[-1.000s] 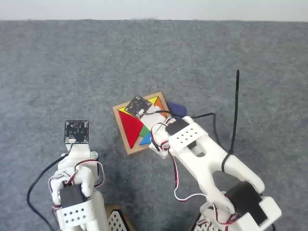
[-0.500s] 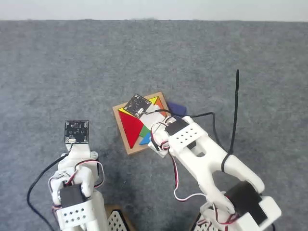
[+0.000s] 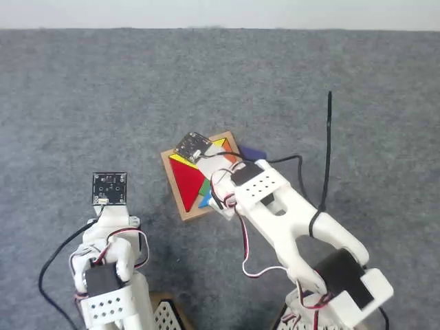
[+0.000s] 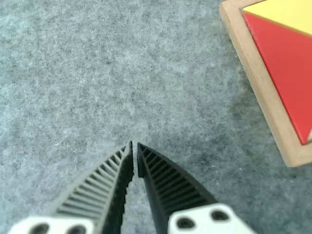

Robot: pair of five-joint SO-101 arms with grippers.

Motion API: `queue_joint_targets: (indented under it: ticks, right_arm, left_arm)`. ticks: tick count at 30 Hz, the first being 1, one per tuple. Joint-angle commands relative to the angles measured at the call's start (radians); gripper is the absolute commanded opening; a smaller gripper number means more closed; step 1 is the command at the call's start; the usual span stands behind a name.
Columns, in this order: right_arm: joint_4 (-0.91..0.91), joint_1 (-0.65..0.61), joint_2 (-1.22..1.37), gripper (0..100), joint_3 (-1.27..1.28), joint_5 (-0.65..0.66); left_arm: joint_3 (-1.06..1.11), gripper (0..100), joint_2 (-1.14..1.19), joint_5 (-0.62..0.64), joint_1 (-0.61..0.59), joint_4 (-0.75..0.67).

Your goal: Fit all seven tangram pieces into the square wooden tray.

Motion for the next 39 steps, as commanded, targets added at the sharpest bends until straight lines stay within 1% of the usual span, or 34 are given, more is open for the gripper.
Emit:
queue_joint_targets:
  ticks: [1,9,14,18,22,25,28,32,36,39]
  right_arm:
    - [0.008,-0.041,0.001,13.2,-0.066,0.002]
    - [-0.013,-0.062,0.071,13.2,-0.087,0.002]
    - [-0.005,-0.108,0.09,13.2,-0.114,-0.002]
    - [-0.004,-0.108,0.013,13.2,-0.107,-0.034]
    - [0.008,-0.11,-0.12,13.2,-0.08,-0.04]
    - [-0.002,-0.105,-0.16,13.2,-0.057,-0.041]
    - [-0.033,-0.096,-0.119,13.2,-0.054,-0.041]
    - [-0.03,-0.091,-0.004,13.2,-0.091,-0.04]
    - [0.005,-0.031,0.079,13.2,-0.149,-0.04]
    - [0.002,-0.019,0.105,13.2,-0.161,-0.04]
  left_arm:
    - [-0.008,2,-0.018,-0.009,-0.003,0.005]
    - [-0.008,2,-0.018,-0.009,-0.003,0.005]
    - [-0.008,2,-0.018,-0.009,-0.003,0.005]
    - [-0.008,2,-0.018,-0.009,-0.003,0.005]
    - [-0.008,2,-0.018,-0.009,-0.003,0.005]
    - [-0.008,2,-0.018,-0.009,-0.003,0.005]
    - [-0.008,2,-0.018,-0.009,-0.003,0.005]
    - [-0.008,2,-0.018,-0.009,-0.003,0.005]
    - [-0.008,2,-0.018,-0.009,-0.003,0.005]
    - [-0.008,2,-0.018,-0.009,-0.003,0.005]
